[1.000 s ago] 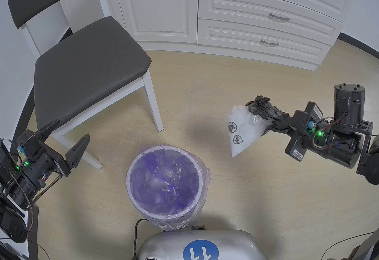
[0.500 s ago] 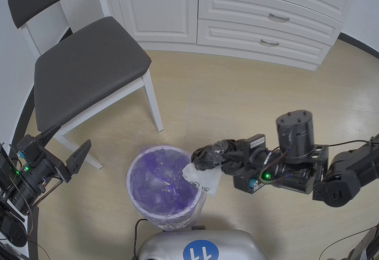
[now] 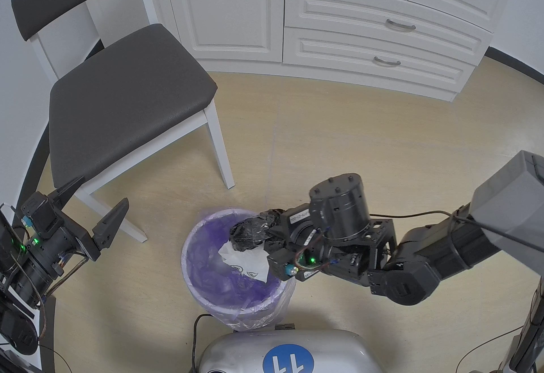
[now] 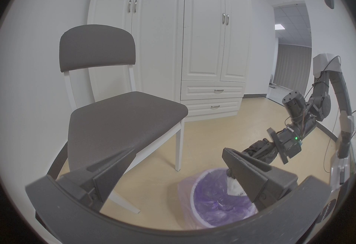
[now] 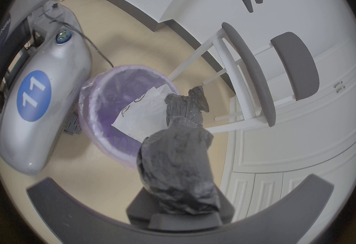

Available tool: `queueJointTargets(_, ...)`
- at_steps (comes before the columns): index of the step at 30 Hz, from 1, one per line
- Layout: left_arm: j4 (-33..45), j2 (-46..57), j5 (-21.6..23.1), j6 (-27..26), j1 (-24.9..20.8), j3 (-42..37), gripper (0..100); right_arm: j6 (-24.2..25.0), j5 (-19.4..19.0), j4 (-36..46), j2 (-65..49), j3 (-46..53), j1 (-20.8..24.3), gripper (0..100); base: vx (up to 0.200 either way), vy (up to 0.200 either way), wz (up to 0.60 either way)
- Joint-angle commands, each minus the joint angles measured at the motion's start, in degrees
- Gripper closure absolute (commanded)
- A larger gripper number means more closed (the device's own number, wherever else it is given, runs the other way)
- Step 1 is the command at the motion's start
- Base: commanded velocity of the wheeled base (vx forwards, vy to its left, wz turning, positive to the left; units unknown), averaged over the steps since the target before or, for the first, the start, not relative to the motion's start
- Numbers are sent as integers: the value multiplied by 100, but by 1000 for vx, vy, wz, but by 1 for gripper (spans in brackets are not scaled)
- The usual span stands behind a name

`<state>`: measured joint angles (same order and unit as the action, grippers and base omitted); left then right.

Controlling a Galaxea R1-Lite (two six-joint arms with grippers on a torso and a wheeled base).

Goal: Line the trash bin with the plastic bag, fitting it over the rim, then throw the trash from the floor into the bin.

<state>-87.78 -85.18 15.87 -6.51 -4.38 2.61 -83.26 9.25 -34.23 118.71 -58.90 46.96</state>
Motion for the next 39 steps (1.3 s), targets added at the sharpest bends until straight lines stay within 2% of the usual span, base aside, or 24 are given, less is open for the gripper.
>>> queueJointTargets(1,-2,-52,4,9,16,38,0,12,15,637,618,-1229,252,100,0,0,0)
queueJointTargets(3,-2,-61,4,9,7,38,0,21,33,830,785,-1475,261,100,0,0,0)
queueJointTargets(11,-2,-78,4,9,16,29,0,47,42,628,1409,-1905,261,100,0,0,0)
queueJointTargets(26,-2,-96,12,1,16,3,0,73,59,470,1822,-1712,147,100,0,0,0)
queueJointTargets(33,-2,-122,4,-8,16,3,0,64,349,470,2024,-1756,147,100,0,0,0)
queueJointTargets(39,-2,-122,12,-8,25,12,0,64,393,470,2191,-1914,147,100,0,0,0)
